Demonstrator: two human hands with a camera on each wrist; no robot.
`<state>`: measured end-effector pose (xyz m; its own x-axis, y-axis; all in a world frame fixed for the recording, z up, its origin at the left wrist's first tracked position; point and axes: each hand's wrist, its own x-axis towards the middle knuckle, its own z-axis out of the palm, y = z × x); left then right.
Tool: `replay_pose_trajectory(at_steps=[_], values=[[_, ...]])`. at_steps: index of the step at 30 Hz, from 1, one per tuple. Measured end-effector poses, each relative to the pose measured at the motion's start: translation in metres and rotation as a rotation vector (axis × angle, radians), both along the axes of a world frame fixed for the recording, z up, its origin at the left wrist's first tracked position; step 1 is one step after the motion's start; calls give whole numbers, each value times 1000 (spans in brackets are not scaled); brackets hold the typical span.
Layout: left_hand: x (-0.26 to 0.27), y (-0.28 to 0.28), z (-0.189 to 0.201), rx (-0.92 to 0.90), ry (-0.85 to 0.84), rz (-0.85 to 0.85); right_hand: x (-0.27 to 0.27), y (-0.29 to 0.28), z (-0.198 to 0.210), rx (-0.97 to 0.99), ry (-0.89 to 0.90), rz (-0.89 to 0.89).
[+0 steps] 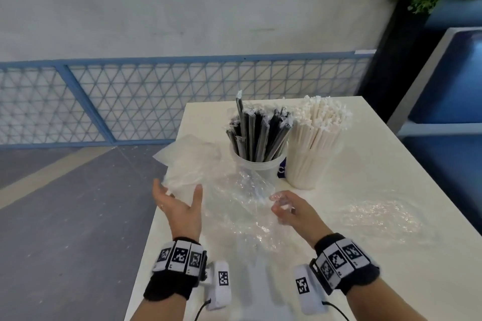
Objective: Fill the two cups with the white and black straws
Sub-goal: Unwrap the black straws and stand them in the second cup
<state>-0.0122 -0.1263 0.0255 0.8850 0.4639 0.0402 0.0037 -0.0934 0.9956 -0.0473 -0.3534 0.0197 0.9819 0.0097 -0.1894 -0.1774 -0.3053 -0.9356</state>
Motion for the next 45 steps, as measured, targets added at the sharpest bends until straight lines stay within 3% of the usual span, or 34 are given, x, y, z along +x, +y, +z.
replay_pose_trajectory(at_steps=[3,5,7,9,15,19,24,27,30,32,34,37,38,41,43,45], values=[[1,13,-1,642,-167,-108,-4,-9,3,-83,-2,77],[4,14,2,854,-111,-308,-7,-13,3,-112,-11,101],[1,11,7,759,4,-412,-10,-16,4,-133,-43,87],[-1,6,7,570,39,-395,-14,-21,4,-121,-95,38],[-12,-26,11,163,67,-332,-23,-51,11,161,-32,-197],[-20,-68,20,-11,70,-302,-26,-107,23,-52,-154,-308],[-32,-137,25,-124,112,-506,-34,-192,33,-233,-137,-344],[-34,-176,30,-36,117,-694,-39,-241,36,-231,-70,-338],[-32,-210,25,42,125,-673,-44,-281,32,-300,-2,-342],[-29,-229,14,42,159,-618,-45,-297,28,-554,-16,-388],[-26,-248,4,67,184,-618,-44,-295,30,-868,-151,-397],[-26,-269,-10,187,187,-617,-48,-264,18,-1024,-306,-84],[-27,-273,-16,241,194,-611,-48,-254,4,-1061,-211,49],[-26,-277,-30,388,231,-615,-51,-240,-41,-1080,232,227],[-24,-277,-35,505,291,-619,-44,-251,-58,-1114,311,311],[-24,-278,-37,779,376,-602,-46,-262,-72,-1074,364,417]])
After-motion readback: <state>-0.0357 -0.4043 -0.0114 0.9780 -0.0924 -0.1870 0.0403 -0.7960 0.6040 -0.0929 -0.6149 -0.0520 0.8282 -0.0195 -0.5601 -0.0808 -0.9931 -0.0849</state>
